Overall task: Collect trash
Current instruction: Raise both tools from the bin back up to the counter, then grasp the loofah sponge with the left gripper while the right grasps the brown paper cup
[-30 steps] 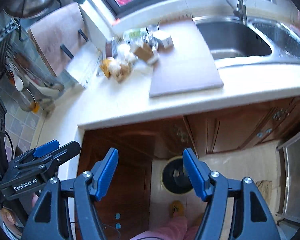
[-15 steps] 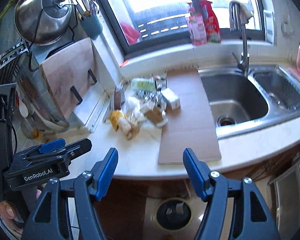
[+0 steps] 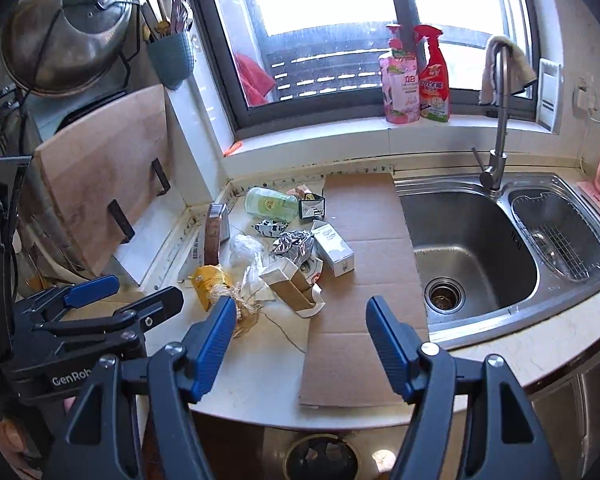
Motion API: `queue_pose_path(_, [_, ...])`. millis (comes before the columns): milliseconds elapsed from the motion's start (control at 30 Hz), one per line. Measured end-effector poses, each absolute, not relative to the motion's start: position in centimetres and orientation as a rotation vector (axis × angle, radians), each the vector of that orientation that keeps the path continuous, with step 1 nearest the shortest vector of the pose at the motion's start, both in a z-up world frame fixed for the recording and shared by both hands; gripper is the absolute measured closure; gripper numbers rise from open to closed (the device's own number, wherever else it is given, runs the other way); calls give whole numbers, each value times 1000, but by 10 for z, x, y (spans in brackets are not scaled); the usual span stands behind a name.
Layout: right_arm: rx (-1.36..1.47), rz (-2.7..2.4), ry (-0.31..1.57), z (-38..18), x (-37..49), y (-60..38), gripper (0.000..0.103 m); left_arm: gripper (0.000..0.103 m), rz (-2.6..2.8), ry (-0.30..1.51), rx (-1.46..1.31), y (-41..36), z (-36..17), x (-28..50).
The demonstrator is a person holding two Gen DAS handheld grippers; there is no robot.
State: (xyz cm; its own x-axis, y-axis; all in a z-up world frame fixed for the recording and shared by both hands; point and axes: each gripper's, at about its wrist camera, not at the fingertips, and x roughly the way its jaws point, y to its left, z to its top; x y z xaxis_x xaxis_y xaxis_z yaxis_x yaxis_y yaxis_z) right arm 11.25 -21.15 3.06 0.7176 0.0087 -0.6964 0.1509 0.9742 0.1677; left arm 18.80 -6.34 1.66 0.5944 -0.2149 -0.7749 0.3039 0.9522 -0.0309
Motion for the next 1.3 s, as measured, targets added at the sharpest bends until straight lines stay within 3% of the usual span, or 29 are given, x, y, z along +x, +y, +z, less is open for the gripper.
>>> queue_pose_path(500, [115, 128, 984, -57, 244, -237, 35, 14, -142, 1174, -53, -53, -92, 296])
queue_pose_path(767, [39, 274, 1097, -103, 283, -222, 35, 20, -89, 1282, -194, -42, -138, 317])
queue_pose_path(900, [19, 328, 1125, -116, 295, -216, 39, 31, -72, 1312, -230, -40, -150, 323])
queue_pose_path(1100, [50, 414, 1166, -129, 305, -214, 57, 45, -47, 1345, -265, -38, -163, 326])
queue_pose_path(1167, [57, 434, 1169, -131, 308, -214, 59, 46, -40, 1338, -269, -39, -164, 324])
queue_pose_path(1300, [64, 458, 1166, -132, 308, -215, 66, 58, -46, 1315, -263, -40, -156, 321])
